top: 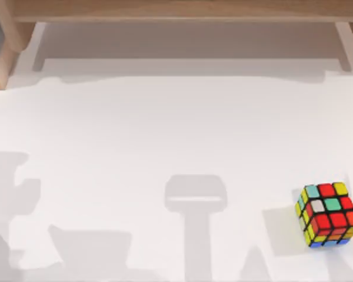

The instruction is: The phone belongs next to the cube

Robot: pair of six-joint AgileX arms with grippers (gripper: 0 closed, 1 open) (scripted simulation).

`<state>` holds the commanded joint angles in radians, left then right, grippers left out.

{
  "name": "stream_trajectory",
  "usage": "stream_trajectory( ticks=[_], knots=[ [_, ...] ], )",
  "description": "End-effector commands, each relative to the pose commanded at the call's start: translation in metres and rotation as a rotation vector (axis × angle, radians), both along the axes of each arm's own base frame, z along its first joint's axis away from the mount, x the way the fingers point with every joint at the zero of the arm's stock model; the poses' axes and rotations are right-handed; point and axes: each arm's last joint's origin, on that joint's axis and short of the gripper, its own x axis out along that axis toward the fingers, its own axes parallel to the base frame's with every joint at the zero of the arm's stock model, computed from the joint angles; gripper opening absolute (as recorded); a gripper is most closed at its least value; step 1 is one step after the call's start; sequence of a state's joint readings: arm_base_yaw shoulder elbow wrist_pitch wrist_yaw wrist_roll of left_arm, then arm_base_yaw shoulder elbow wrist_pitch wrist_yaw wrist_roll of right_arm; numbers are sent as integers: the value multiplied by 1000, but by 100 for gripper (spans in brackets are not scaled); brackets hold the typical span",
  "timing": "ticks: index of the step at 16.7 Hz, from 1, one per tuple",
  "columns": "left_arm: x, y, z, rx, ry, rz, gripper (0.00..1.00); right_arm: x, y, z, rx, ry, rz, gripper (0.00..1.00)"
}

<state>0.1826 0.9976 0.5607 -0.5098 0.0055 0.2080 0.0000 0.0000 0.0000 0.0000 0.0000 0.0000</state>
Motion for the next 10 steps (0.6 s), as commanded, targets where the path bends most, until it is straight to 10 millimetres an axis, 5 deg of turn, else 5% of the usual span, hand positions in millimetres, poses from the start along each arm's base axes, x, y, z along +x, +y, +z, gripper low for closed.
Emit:
stream_trajectory(
  ticks=[5,10],
  knots=[
    [46,28,-23,-54,399,-3,100,0,0,0,0,0,0,100],
    [77,51,-42,-99,595,-12,100,0,0,0,0,0,0,100]
  ],
)
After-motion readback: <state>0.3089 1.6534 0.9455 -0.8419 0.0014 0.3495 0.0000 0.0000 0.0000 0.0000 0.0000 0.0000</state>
